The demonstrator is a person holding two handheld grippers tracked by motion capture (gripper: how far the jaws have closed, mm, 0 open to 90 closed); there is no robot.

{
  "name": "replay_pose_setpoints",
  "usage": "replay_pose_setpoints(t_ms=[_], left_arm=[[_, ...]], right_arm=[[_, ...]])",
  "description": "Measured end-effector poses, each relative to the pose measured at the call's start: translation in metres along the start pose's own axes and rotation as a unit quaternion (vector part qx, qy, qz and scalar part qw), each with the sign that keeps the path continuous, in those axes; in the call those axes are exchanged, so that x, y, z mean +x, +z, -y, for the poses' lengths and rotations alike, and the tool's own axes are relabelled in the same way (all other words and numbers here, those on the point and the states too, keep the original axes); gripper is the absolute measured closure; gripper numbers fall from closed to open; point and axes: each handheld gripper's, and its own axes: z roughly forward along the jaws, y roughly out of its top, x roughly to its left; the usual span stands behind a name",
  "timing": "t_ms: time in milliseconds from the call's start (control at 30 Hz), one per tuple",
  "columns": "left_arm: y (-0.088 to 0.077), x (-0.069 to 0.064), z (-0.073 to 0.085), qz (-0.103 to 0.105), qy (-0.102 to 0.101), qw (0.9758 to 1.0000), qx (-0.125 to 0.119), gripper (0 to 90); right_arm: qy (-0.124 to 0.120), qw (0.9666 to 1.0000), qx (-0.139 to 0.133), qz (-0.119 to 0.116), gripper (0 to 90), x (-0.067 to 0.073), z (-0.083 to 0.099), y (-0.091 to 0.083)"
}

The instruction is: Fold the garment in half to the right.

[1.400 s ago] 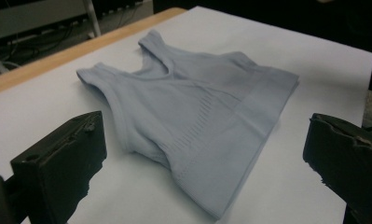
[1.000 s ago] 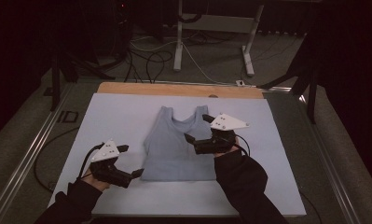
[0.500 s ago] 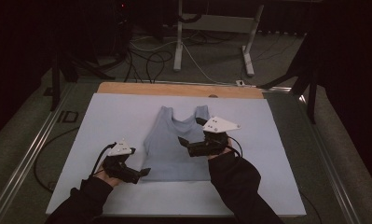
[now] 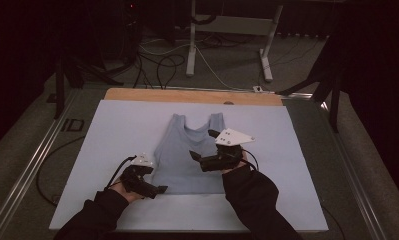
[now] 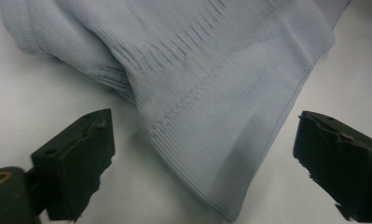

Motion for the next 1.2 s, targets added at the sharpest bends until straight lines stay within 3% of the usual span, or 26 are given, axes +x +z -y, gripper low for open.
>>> replay_pose_setpoints(t_ms=[67, 167, 300, 333, 633, 933, 1200], left_arm=[[0.001, 0.0, 0.0, -0.002, 0.001, 1.0, 0.003, 8.7], [0.004, 0.0, 0.0, -0.005, -0.018, 0.9997, 0.013, 9.4], [0.003, 0.001, 0.0, -0.005, -0.029, 0.9995, 0.015, 15.1], [0.003, 0.0, 0.0, 0.007, -0.027, 0.9994, 0.02, 16.2], [0.0, -0.006, 0.001, 0.015, -0.032, 0.9992, 0.02, 33.6], [0.0, -0.007, 0.006, 0.058, -0.049, 0.9969, 0.021, 47.1], [0.004, -0.009, 0.002, 0.056, -0.069, 0.996, 0.014, 51.7]], right_arm=[[-0.003, 1.0, 0.002, 0.001, 8.4, 0.002, 0.0, 0.0], [-0.002, 1.0, 0.002, 0.0, 8.4, 0.002, 0.0, 0.001], [-0.002, 1.0, 0.002, 0.0, 8.4, 0.002, 0.0, 0.001], [-0.001, 1.0, 0.002, -0.001, 8.4, 0.001, 0.0, 0.001], [-0.002, 1.0, 0.007, -0.007, 8.4, 0.003, 0.001, 0.009], [-0.005, 0.9999, 0.009, -0.011, 8.4, 0.006, 0.0, 0.013], [-0.005, 0.9998, 0.011, -0.015, 8.4, 0.008, 0.0, 0.018]])
